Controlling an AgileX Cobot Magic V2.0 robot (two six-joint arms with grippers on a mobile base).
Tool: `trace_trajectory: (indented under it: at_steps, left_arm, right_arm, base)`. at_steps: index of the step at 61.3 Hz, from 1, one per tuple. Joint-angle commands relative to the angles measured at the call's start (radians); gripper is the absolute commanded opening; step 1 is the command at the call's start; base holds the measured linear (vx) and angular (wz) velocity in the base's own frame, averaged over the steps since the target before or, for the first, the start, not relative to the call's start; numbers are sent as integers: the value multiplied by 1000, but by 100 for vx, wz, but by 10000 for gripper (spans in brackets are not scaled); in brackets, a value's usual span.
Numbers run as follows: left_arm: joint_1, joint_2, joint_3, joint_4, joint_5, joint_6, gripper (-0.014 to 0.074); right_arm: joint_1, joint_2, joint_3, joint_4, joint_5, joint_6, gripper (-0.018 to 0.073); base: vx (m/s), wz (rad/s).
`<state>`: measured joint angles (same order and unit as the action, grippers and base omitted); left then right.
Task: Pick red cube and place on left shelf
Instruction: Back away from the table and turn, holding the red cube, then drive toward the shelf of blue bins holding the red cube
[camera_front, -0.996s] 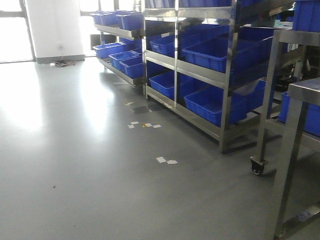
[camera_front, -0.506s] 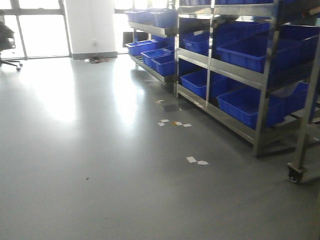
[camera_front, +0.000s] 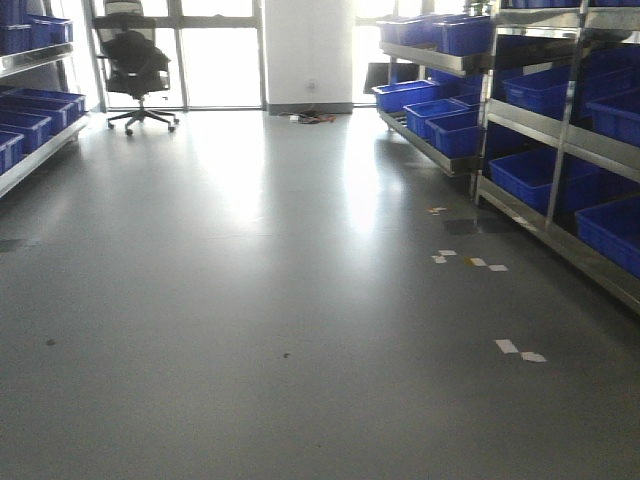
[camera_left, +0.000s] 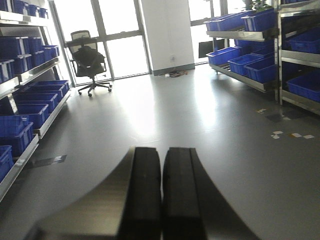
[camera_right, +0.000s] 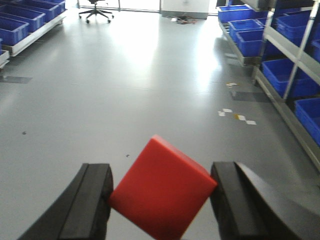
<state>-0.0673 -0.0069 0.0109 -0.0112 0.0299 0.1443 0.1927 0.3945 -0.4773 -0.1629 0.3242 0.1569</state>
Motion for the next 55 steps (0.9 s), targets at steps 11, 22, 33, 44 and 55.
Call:
trace_trajectory:
  at_steps: [11,22,33,44,55]
  left_arm:
    - [-1,8,22,-5,-91,1,106]
    - [-1,8,22,-5,-91,1,106]
    - [-1,8,22,-5,-91,1,106]
    - [-1,8,22,-5,-91,1,106]
    - [-1,8,22,-5,-91,1,106]
  right_arm:
    - [-5,3,-33,-5,-85,-2,49]
    - [-5,3,-33,-5,-85,-2,49]
    - [-5,3,-33,-5,-85,-2,49]
    - [-5,3,-33,-5,-85,-2,49]
    - [-5,3,-33,-5,-85,-2,49]
  base:
    - [20,28]
    - [28,11]
    - [36,6]
    - [42,7]
    - [45,7]
